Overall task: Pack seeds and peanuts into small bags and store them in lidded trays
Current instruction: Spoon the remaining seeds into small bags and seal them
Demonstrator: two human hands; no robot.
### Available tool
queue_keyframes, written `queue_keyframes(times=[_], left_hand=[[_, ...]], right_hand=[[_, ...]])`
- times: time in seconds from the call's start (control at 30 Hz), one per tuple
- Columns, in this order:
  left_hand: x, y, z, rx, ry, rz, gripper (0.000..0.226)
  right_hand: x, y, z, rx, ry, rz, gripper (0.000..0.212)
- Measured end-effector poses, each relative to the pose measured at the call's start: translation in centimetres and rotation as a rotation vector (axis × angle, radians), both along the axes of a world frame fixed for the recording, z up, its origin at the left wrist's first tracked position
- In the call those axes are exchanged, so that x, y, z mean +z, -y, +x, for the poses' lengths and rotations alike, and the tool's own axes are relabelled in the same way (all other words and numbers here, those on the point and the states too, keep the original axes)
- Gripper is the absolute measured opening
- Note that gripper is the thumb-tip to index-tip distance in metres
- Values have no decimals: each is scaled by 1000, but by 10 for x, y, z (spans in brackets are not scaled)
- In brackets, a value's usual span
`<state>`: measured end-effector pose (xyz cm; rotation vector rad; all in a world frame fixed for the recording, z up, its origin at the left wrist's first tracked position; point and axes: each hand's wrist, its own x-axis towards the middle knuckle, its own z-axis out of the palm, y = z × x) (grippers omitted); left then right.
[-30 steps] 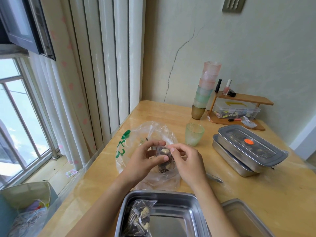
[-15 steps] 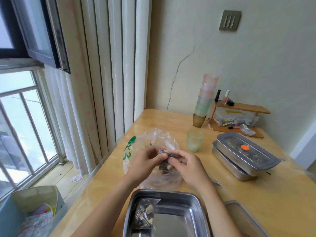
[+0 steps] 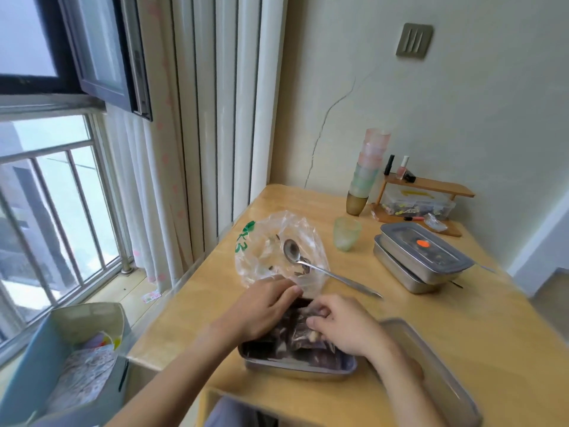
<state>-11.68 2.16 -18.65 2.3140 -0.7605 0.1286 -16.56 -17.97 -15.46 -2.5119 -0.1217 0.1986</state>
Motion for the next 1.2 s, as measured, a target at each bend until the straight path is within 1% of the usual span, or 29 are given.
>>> queue_keyframes(times=[0.03, 0.1, 0.23, 0.37, 0.57, 0.67, 0.73, 0.83, 0.87, 0.97, 1.03, 1.1, 1.2], left_hand=[[-2, 1, -2, 9, 15, 22, 46], [-5, 1, -4, 29, 39, 48, 34], [-1, 3, -6, 64, 29, 39, 29], [-2, 3, -8, 76, -7, 11, 31], [0, 3, -7, 76, -21, -11, 36], [0, 2, -8, 73, -26, -2, 37], [-1, 1, -7, 67, -24, -3, 38], [-1, 0, -5, 60, -23, -10, 38], [-1, 0, -5, 64, -21, -13, 37], [-2, 0, -3, 76, -21, -35, 32], [-1, 0, -3, 76, -27, -42, 31], [-2, 0, -2, 79, -39, -55, 31], [-2, 1, 3, 85, -68, -60, 29]], right_hand=[[-2, -6, -5, -20, 44, -72, 12], [-2, -18, -16, -78, 100, -150, 17], [0, -33, -27, -188, 176, -237, 27], [-1, -42, -24, -225, 159, -159, 19], [-4, -58, -19, -166, 170, -133, 24], [-6, -53, -15, -141, 144, -113, 14], [-3, -45, -12, -130, 107, -111, 8], [12, -24, -5, -140, 92, -4, 12], [20, -15, -3, -154, 96, 1, 12], [31, 24, 14, -247, 160, -79, 17], [25, 52, 29, -324, 158, -137, 18], [11, 76, 40, -372, 111, -211, 20], [-15, 101, 53, -365, 36, -278, 23]])
